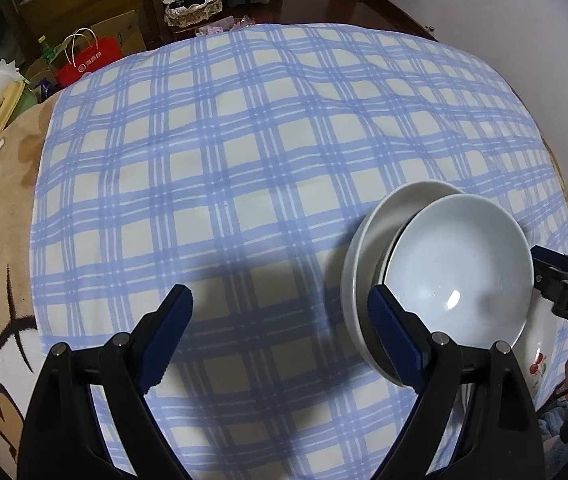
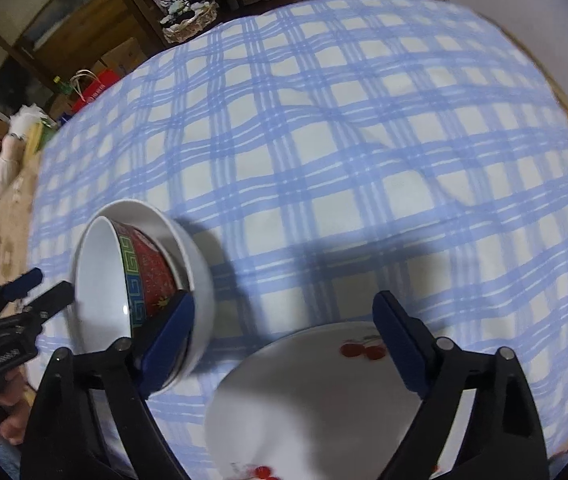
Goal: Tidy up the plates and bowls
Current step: 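Move both tools to the rim of the stacked plates and bowls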
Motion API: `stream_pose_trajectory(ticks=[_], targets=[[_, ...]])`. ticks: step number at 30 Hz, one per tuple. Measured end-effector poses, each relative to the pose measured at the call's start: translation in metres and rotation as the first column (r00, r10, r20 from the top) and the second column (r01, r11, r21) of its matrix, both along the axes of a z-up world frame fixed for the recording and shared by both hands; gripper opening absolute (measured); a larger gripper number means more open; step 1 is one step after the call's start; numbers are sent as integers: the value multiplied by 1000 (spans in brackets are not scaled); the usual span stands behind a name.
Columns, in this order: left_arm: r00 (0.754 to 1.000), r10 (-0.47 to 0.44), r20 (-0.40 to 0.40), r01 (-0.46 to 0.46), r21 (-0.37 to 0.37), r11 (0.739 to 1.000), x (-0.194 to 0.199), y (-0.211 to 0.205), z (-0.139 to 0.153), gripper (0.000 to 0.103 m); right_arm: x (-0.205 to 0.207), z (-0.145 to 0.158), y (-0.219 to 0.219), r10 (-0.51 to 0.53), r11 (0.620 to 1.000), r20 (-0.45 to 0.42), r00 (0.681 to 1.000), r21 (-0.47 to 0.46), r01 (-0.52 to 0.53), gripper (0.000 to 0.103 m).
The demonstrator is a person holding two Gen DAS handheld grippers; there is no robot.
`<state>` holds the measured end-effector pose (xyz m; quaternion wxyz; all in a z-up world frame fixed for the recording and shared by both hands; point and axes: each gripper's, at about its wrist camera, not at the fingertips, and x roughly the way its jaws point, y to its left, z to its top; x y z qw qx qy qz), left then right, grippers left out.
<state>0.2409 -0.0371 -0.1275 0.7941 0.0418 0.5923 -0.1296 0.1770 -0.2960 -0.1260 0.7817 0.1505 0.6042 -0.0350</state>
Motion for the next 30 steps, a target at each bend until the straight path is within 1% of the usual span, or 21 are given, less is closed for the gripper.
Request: stream_pose_trajectory(ticks=[3,5,9,12,16,21,25,28,30], targets=[[1000,10,-29,-10,-6,1000,3,2,-5,88,-1,-1,2,0,1000,1,1000,-3,0,95],[999,5,-31,-5,-2,1000,4,2,-7,88,0,-1,2,6,1000,-1,1000,-3,-6,95],[1000,-17,-2,17,56,998,2,-5,-8,88,0,-1,6,13,1000,-1,1000,-17,-13,95],[1000,-18,-6,19,77,997,2,-8,-11,88,1,-1,8,9,1000,-14,1000,-28,-10,95],[1000,3,-24,-1,62,998,6,-4,-12,88,6,-1,12,13,999,-16,1000,-42,-14,95],[999,13,-32,-11,61,998,7,-1,-14,88,7,1,11,2,999,-26,1000,-51,-4,95],[999,25,-42,-22,62,998,8,0,-15,88,7,4,14,4,997,-22,1000,-77,-6,95],[998,31,-53,-28,51,998,9,1,-16,88,6,1,13,-24,998,-20,1000,-63,22,95],[998,28,-50,-25,57,998,9,0,-16,88,5,1,12,-29,998,-13,1000,-63,28,95]])
